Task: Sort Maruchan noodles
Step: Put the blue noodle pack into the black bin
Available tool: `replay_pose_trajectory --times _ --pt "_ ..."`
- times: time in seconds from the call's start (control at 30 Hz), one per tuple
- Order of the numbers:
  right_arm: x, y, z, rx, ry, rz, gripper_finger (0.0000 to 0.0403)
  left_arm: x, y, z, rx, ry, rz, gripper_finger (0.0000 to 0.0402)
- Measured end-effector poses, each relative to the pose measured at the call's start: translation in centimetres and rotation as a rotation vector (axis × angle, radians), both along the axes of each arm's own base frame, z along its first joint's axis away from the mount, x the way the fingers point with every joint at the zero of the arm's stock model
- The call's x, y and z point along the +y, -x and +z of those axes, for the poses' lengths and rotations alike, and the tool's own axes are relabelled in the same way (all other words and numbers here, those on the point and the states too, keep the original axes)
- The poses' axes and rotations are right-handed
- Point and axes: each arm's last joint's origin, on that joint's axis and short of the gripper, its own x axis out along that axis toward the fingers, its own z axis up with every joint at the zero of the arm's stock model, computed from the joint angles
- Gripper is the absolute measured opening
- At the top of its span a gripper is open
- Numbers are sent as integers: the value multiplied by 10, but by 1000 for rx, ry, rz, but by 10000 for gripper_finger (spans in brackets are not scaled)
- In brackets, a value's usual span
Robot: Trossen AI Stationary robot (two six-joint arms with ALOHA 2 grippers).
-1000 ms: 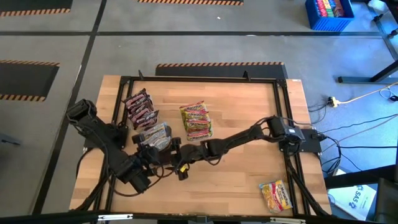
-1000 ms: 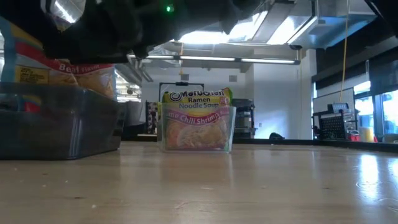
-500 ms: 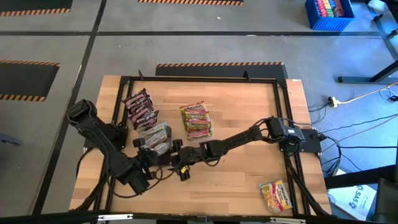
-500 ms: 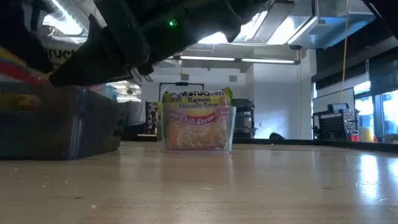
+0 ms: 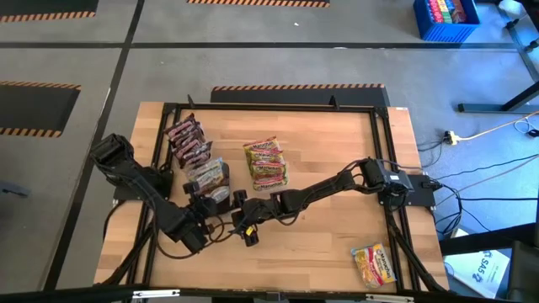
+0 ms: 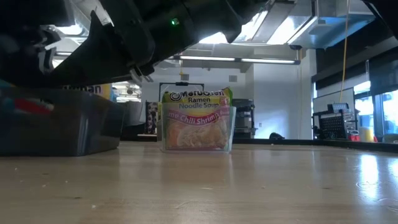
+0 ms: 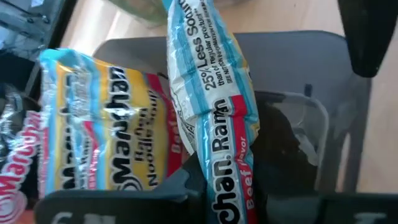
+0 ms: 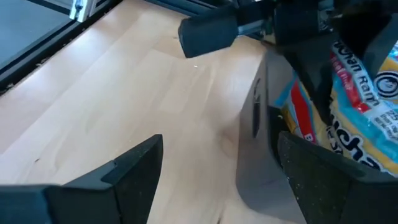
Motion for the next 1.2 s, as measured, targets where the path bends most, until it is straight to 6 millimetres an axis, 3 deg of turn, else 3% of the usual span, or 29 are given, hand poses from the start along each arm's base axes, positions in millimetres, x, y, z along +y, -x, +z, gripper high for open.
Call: replay_pose_trajectory --times 0.4,0.67,1.0,1.2 --pt "1 4 3 47 -35 -61 301 -2 -3 3 -19 32 14 152" --pt "-5 15 22 103 11 -188 301 0 -9 16 -48 4 54 156" --pt "-6 17 20 133 15 -208 301 17 -8 18 -67 -26 226 155" --pt "-5 18 19 153 10 -189 301 25 -12 17 -30 -48 244 154"
